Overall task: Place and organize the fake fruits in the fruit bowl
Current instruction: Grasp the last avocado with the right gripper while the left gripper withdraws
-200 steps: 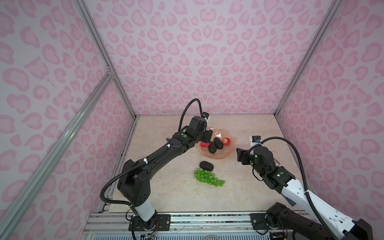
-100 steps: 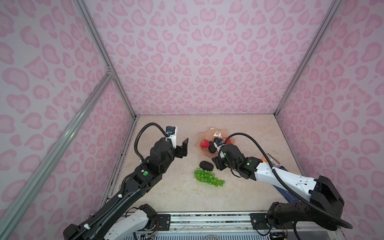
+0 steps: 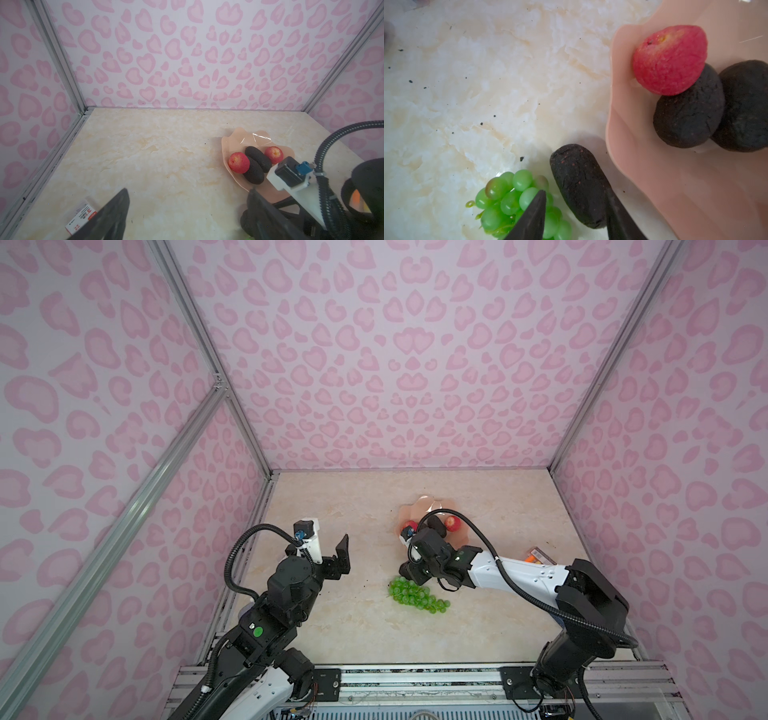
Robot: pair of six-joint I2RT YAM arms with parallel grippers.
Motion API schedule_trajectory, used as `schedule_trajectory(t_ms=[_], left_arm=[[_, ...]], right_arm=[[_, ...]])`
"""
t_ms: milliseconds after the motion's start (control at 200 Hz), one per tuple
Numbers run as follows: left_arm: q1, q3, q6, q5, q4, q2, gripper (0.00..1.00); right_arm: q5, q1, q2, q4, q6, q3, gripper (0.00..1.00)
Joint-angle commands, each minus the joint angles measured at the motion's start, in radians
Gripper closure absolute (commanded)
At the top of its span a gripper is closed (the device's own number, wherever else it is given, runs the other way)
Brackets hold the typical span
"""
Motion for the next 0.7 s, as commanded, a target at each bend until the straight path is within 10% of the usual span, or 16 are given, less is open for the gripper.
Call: schedule_trajectory(t_ms=[0, 695], left_arm=[[0.003, 0.000, -0.004, -0.019, -0.008, -0.010, 0.11], [0.003, -0.007, -0.003, -0.015, -0.014, -0.015, 0.10]], right_arm=[[0.020, 0.000, 0.034, -0.042, 0.004, 0.023, 0.52], [0.011, -0.010, 0.188, -0.022, -0.009, 0.093, 0.49]])
